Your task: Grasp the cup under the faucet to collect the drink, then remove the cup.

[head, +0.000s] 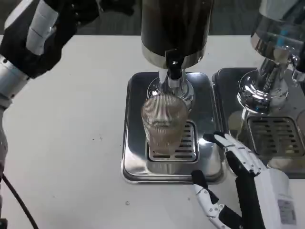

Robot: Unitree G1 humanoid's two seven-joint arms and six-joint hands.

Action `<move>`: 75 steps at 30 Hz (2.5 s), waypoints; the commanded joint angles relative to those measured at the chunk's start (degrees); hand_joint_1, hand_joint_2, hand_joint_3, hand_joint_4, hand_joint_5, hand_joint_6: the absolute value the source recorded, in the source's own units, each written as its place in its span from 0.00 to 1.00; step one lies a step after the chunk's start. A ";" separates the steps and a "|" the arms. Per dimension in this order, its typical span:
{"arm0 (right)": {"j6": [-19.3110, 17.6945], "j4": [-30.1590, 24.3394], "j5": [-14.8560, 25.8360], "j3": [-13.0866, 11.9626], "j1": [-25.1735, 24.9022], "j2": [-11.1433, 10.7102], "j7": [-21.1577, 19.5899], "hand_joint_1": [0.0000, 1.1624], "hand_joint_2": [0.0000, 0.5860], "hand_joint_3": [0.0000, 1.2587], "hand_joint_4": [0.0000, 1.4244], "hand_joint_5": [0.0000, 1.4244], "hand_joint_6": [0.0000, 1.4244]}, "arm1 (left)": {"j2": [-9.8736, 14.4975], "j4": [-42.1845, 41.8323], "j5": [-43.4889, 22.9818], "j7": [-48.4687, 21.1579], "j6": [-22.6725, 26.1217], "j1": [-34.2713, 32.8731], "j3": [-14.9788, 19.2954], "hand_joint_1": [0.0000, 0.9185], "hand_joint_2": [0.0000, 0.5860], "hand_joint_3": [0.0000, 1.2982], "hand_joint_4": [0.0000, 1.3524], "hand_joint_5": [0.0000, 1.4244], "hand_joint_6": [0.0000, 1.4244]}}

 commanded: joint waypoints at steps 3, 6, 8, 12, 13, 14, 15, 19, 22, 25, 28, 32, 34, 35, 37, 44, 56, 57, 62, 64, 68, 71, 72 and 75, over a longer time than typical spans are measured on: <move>-0.87 1.17 0.62 0.01 0.07 0.89 -1.61 0.38 0.68 0.24 0.15 0.16 0.20 | -2.71 -0.53 0.99 -7.22 10.72 -3.18 0.98 0.00 0.16 0.22 0.18 0.20 0.13; -0.95 1.59 0.85 0.01 0.01 1.22 -1.90 0.38 0.68 0.24 0.15 0.16 0.20 | -4.07 -0.22 1.94 -9.52 14.57 -4.39 1.04 0.00 0.16 0.17 0.13 0.16 0.11; -0.98 1.86 1.04 0.00 0.00 1.46 -2.08 0.38 0.68 0.24 0.15 0.16 0.20 | -4.73 -0.22 2.58 -10.56 16.60 -4.88 0.72 0.00 0.17 0.13 0.11 0.15 0.09; -1.11 2.09 1.33 -0.01 0.09 1.72 -2.40 0.38 0.68 0.24 0.15 0.16 0.20 | -5.58 -0.32 4.54 -11.68 18.89 -5.52 0.27 0.00 0.17 0.11 0.09 0.13 0.08; -1.14 2.13 1.40 -0.03 0.07 1.77 -2.42 0.38 0.68 0.24 0.15 0.16 0.20 | -5.79 -0.06 5.27 -11.77 19.11 -5.76 0.13 0.00 0.17 0.11 0.09 0.13 0.08; -1.18 2.17 1.45 -0.03 0.05 1.82 -2.45 0.38 0.68 0.24 0.15 0.16 0.20 | -6.04 0.38 5.99 -11.82 19.24 -6.03 -0.01 0.00 0.17 0.11 0.09 0.13 0.08; -1.20 2.20 1.48 -0.03 0.01 1.85 -2.46 0.38 0.68 0.24 0.15 0.16 0.20 | -6.26 0.73 6.56 -11.85 19.32 -6.24 -0.01 0.00 0.17 0.11 0.09 0.13 0.08; -1.36 2.32 1.73 -0.06 -0.06 2.01 -2.38 0.38 0.68 0.24 0.15 0.16 0.20 | -7.43 2.71 9.58 -11.60 18.76 -6.69 -0.59 0.00 0.17 0.11 0.08 0.12 0.04; -1.52 2.35 1.89 -0.13 -0.06 2.06 -2.32 0.38 0.68 0.24 0.15 0.16 0.20 | -8.15 3.67 11.27 -11.40 18.05 -6.71 -0.81 0.00 0.17 0.11 0.07 0.11 0.02; -1.53 2.21 1.90 -0.17 -0.02 2.11 -2.35 0.38 0.68 0.24 0.15 0.16 0.20 | -8.66 4.59 12.65 -11.32 17.18 -6.85 -0.76 0.00 0.17 0.11 0.07 0.11 0.02; -1.47 1.90 1.99 -0.27 0.31 2.18 -2.38 0.38 0.68 0.24 0.15 0.16 0.20 | -9.44 6.12 14.38 -11.32 15.68 -6.86 -1.07 0.00 0.17 0.11 0.07 0.11 0.01; -1.44 1.77 2.02 -0.32 0.64 2.26 -2.48 0.38 0.68 0.24 0.15 0.16 0.20 | -10.20 7.92 15.88 -11.78 13.06 -6.95 -1.13 0.00 0.16 0.11 0.07 0.10 0.00; -1.47 1.73 2.09 -0.38 0.78 2.32 -2.53 0.38 0.68 0.24 0.15 0.17 0.20 | -10.51 8.93 16.34 -12.17 11.42 -7.10 -1.15 0.00 0.14 0.12 0.06 0.09 0.00; -1.47 1.71 2.10 -0.40 0.83 2.37 -2.55 0.38 0.68 0.24 0.15 0.17 0.20 | -10.55 9.35 16.46 -12.27 10.82 -7.19 -1.15 0.00 0.14 0.12 0.07 0.09 0.00; -1.53 1.79 2.28 -0.43 0.89 2.45 -2.51 0.38 0.68 0.24 0.15 0.17 0.20 | -10.56 10.28 17.40 -12.11 8.20 -7.30 -1.36 0.00 0.14 0.12 0.07 0.09 0.00; -1.65 1.95 2.77 -0.35 0.85 2.41 -2.37 0.38 0.69 0.24 0.15 0.17 0.20 | -9.87 13.49 21.50 -11.66 1.02 -7.33 -2.73 0.00 0.13 0.13 0.07 0.08 0.00; -1.81 2.14 3.37 -0.39 0.58 2.32 -1.83 0.37 0.69 0.24 0.15 0.17 0.19 | -8.34 17.36 26.88 -7.78 -7.97 -7.04 -6.37 0.00 0.12 0.12 0.05 0.06 0.00; -1.80 2.15 3.42 -0.40 0.57 2.30 -1.77 0.37 0.69 0.24 0.15 0.17 0.19 | -8.26 17.53 27.32 -7.41 -8.79 -6.96 -6.73 0.00 0.12 0.12 0.05 0.06 0.00; -1.76 2.00 3.60 -0.38 0.93 2.14 -1.61 0.37 0.69 0.24 0.15 0.17 0.19 | -7.93 18.09 29.19 -5.51 -12.45 -6.47 -8.61 0.00 0.11 0.11 0.02 0.02 0.00; -1.70 1.88 3.62 -0.36 1.02 2.06 -1.58 0.37 0.69 0.24 0.15 0.17 0.19 | -7.78 18.13 30.34 -4.21 -14.33 -6.31 -9.49 0.00 0.11 0.11 0.00 0.01 0.00; -1.62 1.52 3.69 -0.38 1.31 1.97 -1.50 0.37 0.69 0.24 0.15 0.17 0.19 | -7.60 18.37 31.76 -2.15 -17.39 -5.99 -10.74 0.00 0.11 0.10 0.00 0.00 0.00; -1.54 1.21 3.62 -0.38 1.51 1.89 -1.37 0.37 0.69 0.24 0.15 0.17 0.19 | -7.29 18.33 33.28 -0.04 -20.11 -5.52 -11.91 0.00 0.12 0.09 0.00 0.00 0.00; -1.54 1.15 3.63 -0.39 1.58 1.89 -1.34 0.37 0.69 0.24 0.15 0.17 0.19 | -7.19 18.35 33.79 0.60 -20.85 -5.38 -12.18 0.00 0.12 0.08 0.00 0.00 0.00; -2.22 1.14 4.21 -0.50 1.53 1.64 -1.23 0.38 0.62 0.22 0.14 0.16 0.18 | -6.97 18.51 34.49 1.82 -21.83 -5.23 -12.86 0.00 0.12 0.08 0.00 0.00 0.00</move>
